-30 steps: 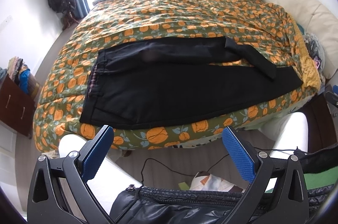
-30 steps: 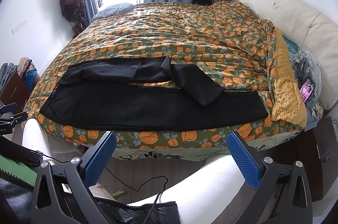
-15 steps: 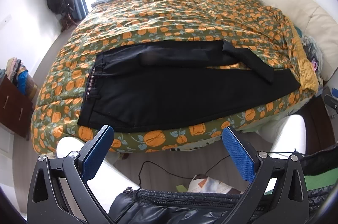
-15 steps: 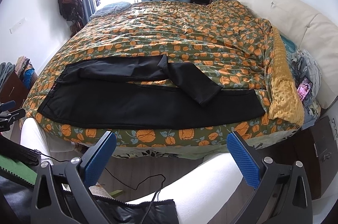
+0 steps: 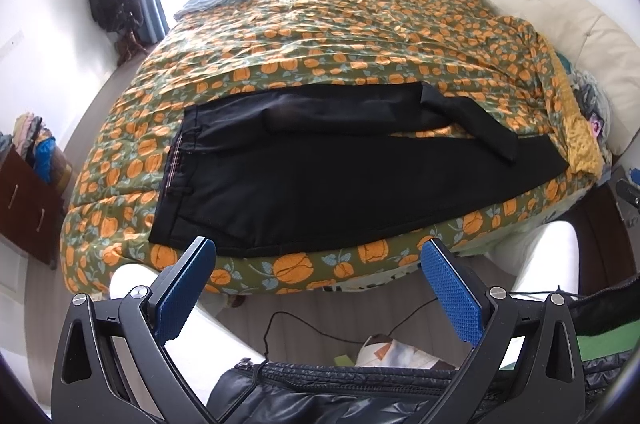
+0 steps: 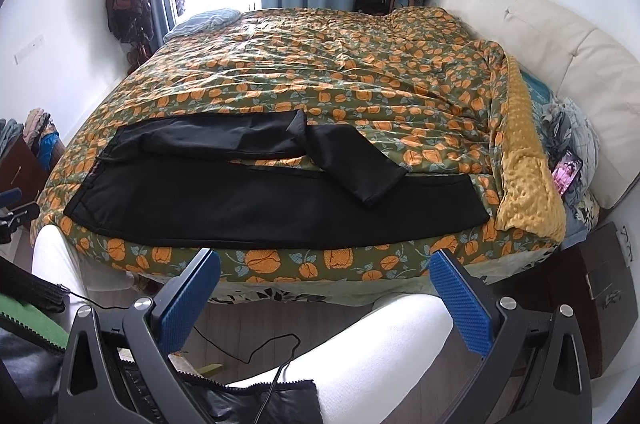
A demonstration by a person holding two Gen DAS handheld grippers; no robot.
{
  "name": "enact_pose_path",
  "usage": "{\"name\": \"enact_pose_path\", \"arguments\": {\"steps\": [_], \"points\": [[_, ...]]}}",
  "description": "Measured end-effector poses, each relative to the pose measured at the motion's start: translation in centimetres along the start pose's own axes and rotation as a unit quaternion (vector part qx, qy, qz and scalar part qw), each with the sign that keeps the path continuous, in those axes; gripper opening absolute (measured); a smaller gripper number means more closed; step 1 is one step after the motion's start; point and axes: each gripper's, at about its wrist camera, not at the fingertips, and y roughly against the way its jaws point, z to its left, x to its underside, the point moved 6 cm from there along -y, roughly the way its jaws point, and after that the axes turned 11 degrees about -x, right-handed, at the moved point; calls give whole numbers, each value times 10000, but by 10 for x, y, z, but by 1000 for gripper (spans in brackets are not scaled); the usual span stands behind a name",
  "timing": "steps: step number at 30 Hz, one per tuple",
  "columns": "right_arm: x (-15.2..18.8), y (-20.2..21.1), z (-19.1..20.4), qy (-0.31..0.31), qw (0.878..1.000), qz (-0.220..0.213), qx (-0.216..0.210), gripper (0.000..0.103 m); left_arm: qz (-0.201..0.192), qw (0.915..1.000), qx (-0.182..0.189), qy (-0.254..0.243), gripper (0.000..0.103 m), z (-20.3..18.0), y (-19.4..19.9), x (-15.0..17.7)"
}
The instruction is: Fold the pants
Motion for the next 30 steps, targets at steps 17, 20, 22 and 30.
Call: {"name": "enact_pose_path", "arguments": {"steps": [17,20,22,30], "points": [[1,-2,-4,57,9998,54,191,103,-25,10000,30,44,103,6,-1,-3],[1,-2,-4,73,9998,47,181,103,-23,10000,31,45,103,5,-1,-3],[2,-3,-4,69,9998,52,179,103,-26,10000,30,38,103,5,-1,-3],[3,-5,-3,36,9998,66,189,103,-28,10000,21,39,103,5,-1,-2]]}}
